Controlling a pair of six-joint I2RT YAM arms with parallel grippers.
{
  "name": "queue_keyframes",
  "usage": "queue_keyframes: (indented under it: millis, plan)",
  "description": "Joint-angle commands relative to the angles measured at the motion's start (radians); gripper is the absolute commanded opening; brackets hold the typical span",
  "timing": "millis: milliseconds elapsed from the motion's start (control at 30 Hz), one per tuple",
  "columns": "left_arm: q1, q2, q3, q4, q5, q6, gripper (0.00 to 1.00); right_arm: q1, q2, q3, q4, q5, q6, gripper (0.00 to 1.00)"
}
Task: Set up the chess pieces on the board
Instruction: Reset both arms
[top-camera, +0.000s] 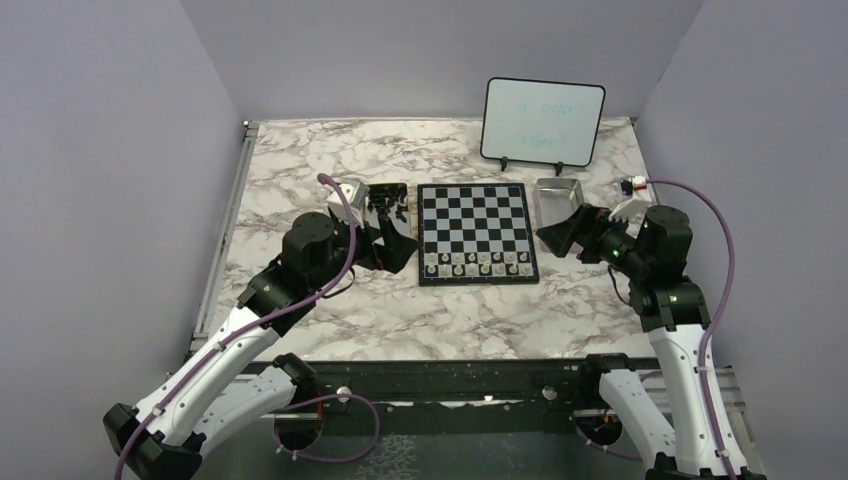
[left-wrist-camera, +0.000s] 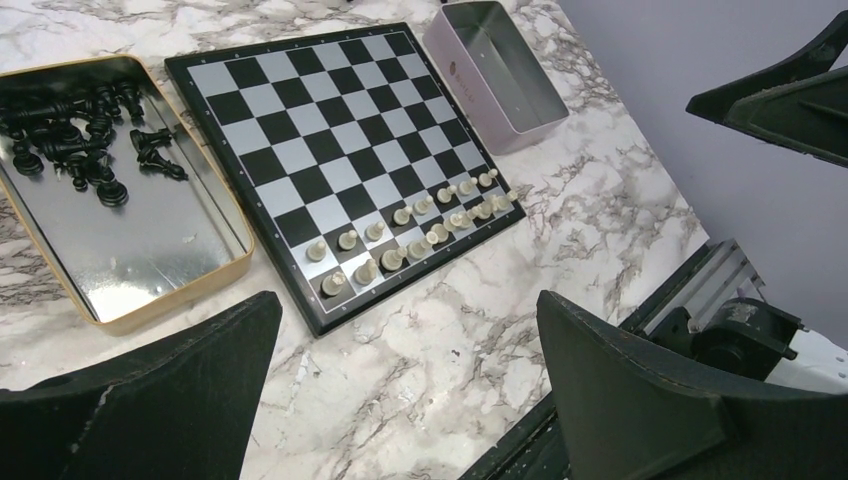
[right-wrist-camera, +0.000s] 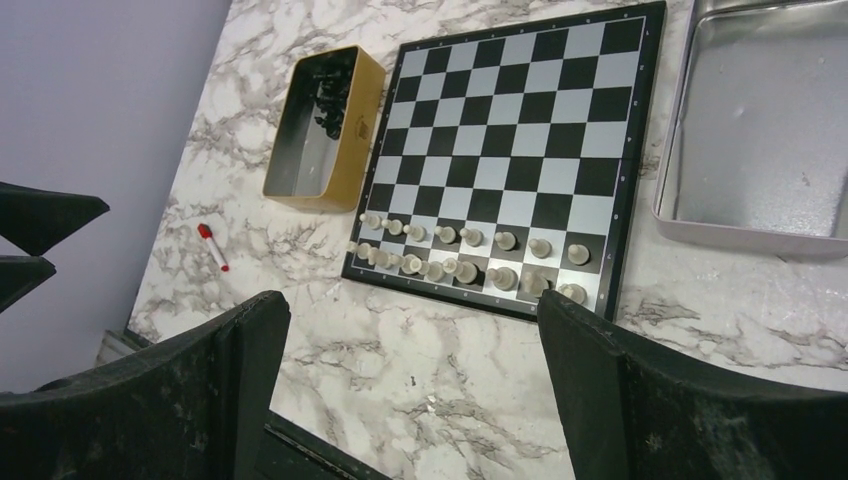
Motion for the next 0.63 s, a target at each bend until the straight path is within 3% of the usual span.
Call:
queue_keyframes:
  millis: [0, 600]
  plan:
    - [-0.001, -0.020, 0.005, 0.024, -0.026, -0.010, 0.99, 0.003, -0.027, -0.003, -0.018, 0.012, -0.022, 1.00]
    - [-0.001, -0.024, -0.001, 0.026, -0.022, -0.019, 0.99, 0.003, -0.032, 0.001, -0.034, 0.031, -0.002, 1.00]
